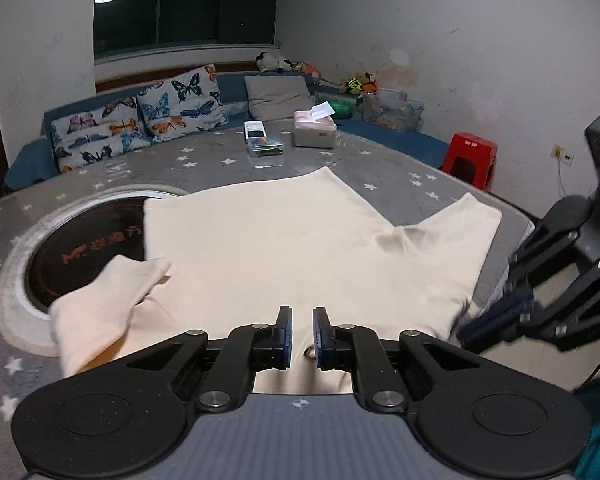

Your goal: Fold clothes

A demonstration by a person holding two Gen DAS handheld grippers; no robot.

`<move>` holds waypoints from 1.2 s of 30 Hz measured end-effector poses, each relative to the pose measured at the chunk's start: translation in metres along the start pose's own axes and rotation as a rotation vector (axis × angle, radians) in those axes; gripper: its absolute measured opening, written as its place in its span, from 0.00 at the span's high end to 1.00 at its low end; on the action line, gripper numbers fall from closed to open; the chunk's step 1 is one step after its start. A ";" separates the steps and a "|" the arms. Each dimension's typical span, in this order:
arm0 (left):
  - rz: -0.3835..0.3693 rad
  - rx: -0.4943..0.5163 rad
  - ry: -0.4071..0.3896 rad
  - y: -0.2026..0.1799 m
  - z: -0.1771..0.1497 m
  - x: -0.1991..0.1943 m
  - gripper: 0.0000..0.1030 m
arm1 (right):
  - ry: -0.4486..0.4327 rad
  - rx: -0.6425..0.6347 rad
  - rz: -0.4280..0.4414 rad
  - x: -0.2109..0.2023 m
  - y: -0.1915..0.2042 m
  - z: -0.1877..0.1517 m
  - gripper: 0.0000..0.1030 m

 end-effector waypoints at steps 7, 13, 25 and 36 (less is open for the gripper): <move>-0.045 0.004 0.093 -0.008 -0.018 0.029 0.88 | -0.020 0.088 -0.051 0.015 -0.025 0.000 0.89; -0.072 -0.006 0.114 -0.007 -0.024 0.016 0.88 | 0.044 0.030 0.008 0.032 -0.020 -0.001 0.88; 0.077 -0.162 0.094 0.054 0.021 0.075 0.85 | -0.040 0.098 -0.214 0.057 -0.103 0.040 0.75; 0.178 -0.178 0.139 0.098 0.050 0.149 0.84 | -0.074 0.314 -0.449 0.087 -0.219 0.059 0.70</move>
Point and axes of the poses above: each gripper's, at about its wrist camera, not at the fingertips, and x roughly the way its jaws point, y to its left, z to its top, the point moved 2 cm from there along x, roughly the way its jaws point, and after that the axes turned 9 degrees about -y, right-handed, at the moved point
